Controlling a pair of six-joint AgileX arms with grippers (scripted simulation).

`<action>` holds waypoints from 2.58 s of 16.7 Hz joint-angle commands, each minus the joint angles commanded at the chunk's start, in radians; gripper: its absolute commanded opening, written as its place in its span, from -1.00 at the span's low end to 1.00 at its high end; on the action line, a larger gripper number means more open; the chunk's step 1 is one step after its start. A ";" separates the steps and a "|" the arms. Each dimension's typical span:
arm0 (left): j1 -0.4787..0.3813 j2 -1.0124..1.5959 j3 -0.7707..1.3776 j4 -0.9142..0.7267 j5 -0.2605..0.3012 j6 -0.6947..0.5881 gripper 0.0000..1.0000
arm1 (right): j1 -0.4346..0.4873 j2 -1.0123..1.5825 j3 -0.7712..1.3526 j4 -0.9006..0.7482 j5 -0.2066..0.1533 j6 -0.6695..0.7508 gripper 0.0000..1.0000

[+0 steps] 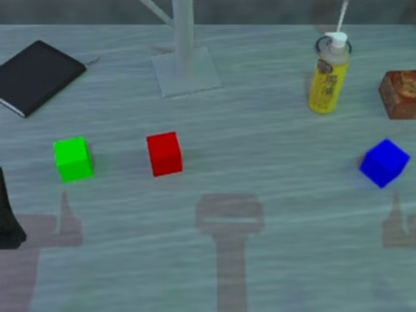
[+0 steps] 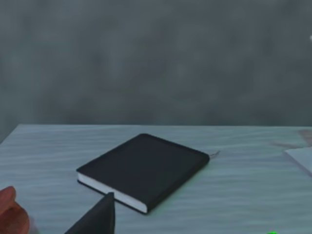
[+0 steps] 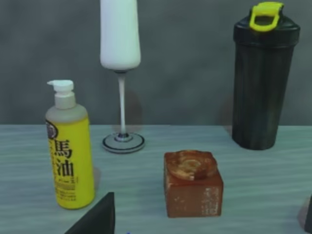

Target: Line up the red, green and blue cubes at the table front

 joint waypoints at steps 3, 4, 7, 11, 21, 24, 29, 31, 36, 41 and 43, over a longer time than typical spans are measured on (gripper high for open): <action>-0.005 0.005 0.010 -0.008 0.002 0.005 1.00 | 0.000 0.000 0.000 0.000 0.000 0.000 1.00; -0.015 0.018 0.030 -0.024 0.007 0.016 1.00 | 0.000 0.000 0.000 0.000 0.000 0.000 1.00; -0.063 0.113 0.153 -0.119 0.026 0.073 1.00 | 0.000 0.000 0.000 0.000 0.000 0.000 1.00; -0.149 0.387 0.439 -0.342 0.052 0.193 1.00 | 0.000 0.000 0.000 0.000 0.000 0.000 1.00; -0.363 1.604 1.306 -1.109 0.074 0.576 1.00 | 0.000 0.000 0.000 0.000 0.000 0.000 1.00; -0.404 1.918 1.565 -1.254 0.061 0.683 1.00 | 0.000 0.000 0.000 0.000 0.000 0.000 1.00; -0.445 2.235 1.923 -1.339 0.027 0.826 1.00 | 0.000 0.000 0.000 0.000 0.000 0.000 1.00; -0.452 2.292 2.010 -1.330 0.014 0.864 1.00 | 0.000 0.000 0.000 0.000 0.000 0.000 1.00; -0.455 2.321 2.063 -1.313 0.004 0.889 1.00 | 0.000 0.000 0.000 0.000 0.000 0.000 1.00; -0.453 2.326 2.024 -1.274 0.004 0.890 1.00 | 0.000 0.000 0.000 0.000 0.000 0.000 1.00; -0.453 2.344 1.967 -1.195 0.005 0.890 1.00 | 0.000 0.000 0.000 0.000 0.000 0.000 1.00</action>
